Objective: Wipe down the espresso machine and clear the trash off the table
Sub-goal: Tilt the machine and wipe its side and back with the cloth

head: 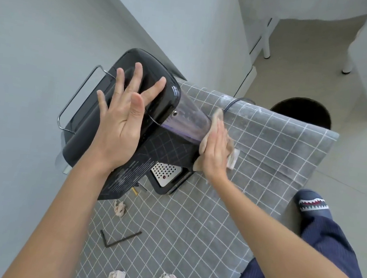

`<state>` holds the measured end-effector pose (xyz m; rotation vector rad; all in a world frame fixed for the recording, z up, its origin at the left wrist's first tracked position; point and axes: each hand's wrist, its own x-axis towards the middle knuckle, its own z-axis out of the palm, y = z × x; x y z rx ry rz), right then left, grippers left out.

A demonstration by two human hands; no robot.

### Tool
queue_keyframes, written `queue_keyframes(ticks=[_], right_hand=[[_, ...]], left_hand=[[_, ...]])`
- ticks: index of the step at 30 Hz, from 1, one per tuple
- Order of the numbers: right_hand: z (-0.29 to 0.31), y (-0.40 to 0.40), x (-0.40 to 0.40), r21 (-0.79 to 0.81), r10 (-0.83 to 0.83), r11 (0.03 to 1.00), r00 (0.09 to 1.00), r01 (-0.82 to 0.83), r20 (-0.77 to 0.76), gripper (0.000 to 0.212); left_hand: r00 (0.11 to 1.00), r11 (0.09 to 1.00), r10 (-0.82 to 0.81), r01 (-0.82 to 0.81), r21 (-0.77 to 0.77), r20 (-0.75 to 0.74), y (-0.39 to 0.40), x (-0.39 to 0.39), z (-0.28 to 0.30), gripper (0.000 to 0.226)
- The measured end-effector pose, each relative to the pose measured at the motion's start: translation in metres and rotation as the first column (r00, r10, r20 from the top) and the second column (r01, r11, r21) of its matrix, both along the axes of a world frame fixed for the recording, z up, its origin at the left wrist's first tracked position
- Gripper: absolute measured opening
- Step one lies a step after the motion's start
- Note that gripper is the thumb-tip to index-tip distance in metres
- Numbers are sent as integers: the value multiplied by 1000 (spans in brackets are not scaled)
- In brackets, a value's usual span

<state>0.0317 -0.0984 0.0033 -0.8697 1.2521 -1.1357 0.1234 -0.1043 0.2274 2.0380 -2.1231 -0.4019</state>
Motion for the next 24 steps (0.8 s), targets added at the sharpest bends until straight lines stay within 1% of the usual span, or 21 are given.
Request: queue_keyframes(ticks=[2, 4, 7, 9, 11, 15, 17, 18, 20, 22, 24], right_hand=[[-4, 27, 15, 90, 36, 995, 999, -39, 40, 57], [2, 42, 27, 130, 37, 990, 996, -47, 76, 61], [3, 20, 25, 153, -66, 986, 998, 62, 18, 53], [-4, -7, 17, 139, -93, 985, 995, 98, -45, 49], [-13, -31, 6, 107, -52, 992, 993, 63, -105, 53], [-21, -37, 1, 66, -11, 998, 997, 16, -79, 49], [-15, -26, 9, 44, -58, 997, 997, 60, -43, 49], [-9, -19, 13, 64, -99, 993, 995, 100, -19, 49], [6, 0, 24, 234, -158, 962, 987, 143, 44, 54], [28, 23, 39, 413, -159, 906, 977, 88, 141, 61], [49, 44, 50, 477, -148, 879, 957, 12, 248, 62]], left_hand=[[1000, 1000, 4, -4, -2, -2, -1, 1, 0, 68], [1000, 1000, 5, -5, 6, -3, 0, 1, 0, 70], [1000, 1000, 1, -1, 11, -4, -2, 1, -1, 70], [1000, 1000, 2, -2, 4, 1, -2, 1, -1, 69], [1000, 1000, 6, -6, -4, 9, -3, 2, -1, 69], [1000, 1000, 10, -9, -20, 23, -4, 1, -1, 67], [1000, 1000, 3, -2, -20, 30, -3, 1, -2, 65], [999, 1000, 1, 0, -22, 32, -4, 1, -2, 65], [999, 1000, 0, 0, -25, 35, -4, 1, -2, 64], [999, 1000, 0, 1, -27, 40, -5, 2, -2, 66], [999, 1000, 0, 1, -23, 40, -5, 2, -2, 68]])
